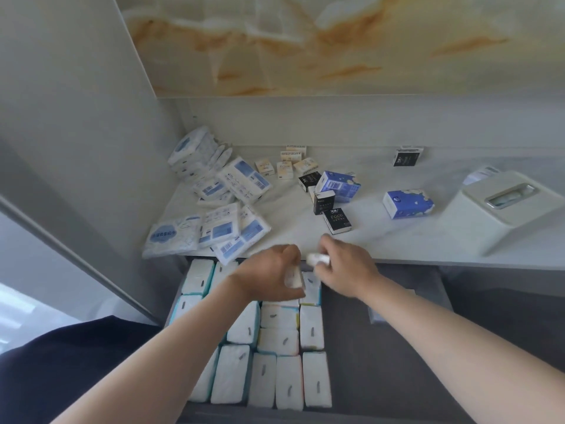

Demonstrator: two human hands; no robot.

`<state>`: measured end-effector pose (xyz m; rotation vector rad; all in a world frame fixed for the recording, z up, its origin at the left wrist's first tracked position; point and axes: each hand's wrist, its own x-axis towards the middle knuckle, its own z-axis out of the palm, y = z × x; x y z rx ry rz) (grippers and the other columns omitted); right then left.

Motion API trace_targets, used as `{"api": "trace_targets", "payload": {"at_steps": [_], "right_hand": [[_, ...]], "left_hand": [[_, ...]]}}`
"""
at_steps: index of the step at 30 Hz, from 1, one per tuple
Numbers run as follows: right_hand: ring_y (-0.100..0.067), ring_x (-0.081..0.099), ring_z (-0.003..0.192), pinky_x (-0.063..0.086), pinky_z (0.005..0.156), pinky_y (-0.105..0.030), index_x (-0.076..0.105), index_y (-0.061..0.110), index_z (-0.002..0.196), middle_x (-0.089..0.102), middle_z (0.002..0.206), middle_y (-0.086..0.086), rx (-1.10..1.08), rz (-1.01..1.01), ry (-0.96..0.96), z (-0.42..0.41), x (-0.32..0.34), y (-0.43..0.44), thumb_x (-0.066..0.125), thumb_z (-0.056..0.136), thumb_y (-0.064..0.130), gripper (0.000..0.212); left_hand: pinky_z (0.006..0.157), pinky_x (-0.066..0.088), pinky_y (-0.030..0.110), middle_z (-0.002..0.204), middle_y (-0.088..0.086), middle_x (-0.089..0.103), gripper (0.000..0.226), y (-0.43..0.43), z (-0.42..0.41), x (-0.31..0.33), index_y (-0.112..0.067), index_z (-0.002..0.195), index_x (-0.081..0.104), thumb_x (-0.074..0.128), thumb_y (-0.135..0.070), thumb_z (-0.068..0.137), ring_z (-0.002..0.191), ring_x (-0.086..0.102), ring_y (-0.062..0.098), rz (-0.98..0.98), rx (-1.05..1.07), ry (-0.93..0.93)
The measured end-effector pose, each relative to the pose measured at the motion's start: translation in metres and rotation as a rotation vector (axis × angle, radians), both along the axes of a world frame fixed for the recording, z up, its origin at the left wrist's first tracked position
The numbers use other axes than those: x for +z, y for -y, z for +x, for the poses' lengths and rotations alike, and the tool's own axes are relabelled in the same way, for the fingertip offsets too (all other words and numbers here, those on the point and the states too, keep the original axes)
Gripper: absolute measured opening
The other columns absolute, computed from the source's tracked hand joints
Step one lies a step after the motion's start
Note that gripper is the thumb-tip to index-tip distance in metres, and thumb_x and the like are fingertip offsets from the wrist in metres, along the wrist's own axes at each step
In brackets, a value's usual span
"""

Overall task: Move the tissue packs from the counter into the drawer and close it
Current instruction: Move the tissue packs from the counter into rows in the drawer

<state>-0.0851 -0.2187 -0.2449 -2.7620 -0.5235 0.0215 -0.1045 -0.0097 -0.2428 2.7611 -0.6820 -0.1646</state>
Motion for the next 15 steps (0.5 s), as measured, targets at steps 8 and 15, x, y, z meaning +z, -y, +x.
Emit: {"api": "trace_targets", "payload": {"at_steps": [8, 15], "right_hand": [[-0.02, 0.052, 0.087, 0.04, 0.067, -0.03, 0.047, 0.022, 0.101, 0.042, 0.117, 0.0, 0.179, -0.075, -0.39, -0.015, -0.06, -0.022, 0.067, 0.084, 0.017, 0.027], [-0.028, 0.053, 0.119, 0.046, 0.097, -0.032, 0.057, 0.014, 0.117, 0.036, 0.143, -0.007, 0.1, 0.052, -0.299, -0.014, -0.08, -0.043, 0.056, 0.092, 0.004, 0.027]], "left_hand": [[0.092, 0.043, 0.034, 0.114, 0.001, 0.057, 0.046, -0.005, -0.023, -0.036, -0.018, 0.1, 0.065, 0.07, -0.058, 0.078, 0.108, 0.049, 0.022, 0.466, -0.152, -0.133], [0.088, 0.039, 0.032, 0.117, 0.0, 0.044, 0.034, -0.01, -0.022, -0.048, -0.023, 0.096, 0.066, 0.072, -0.05, 0.076, 0.106, 0.044, 0.021, 0.443, -0.16, -0.001]]}}
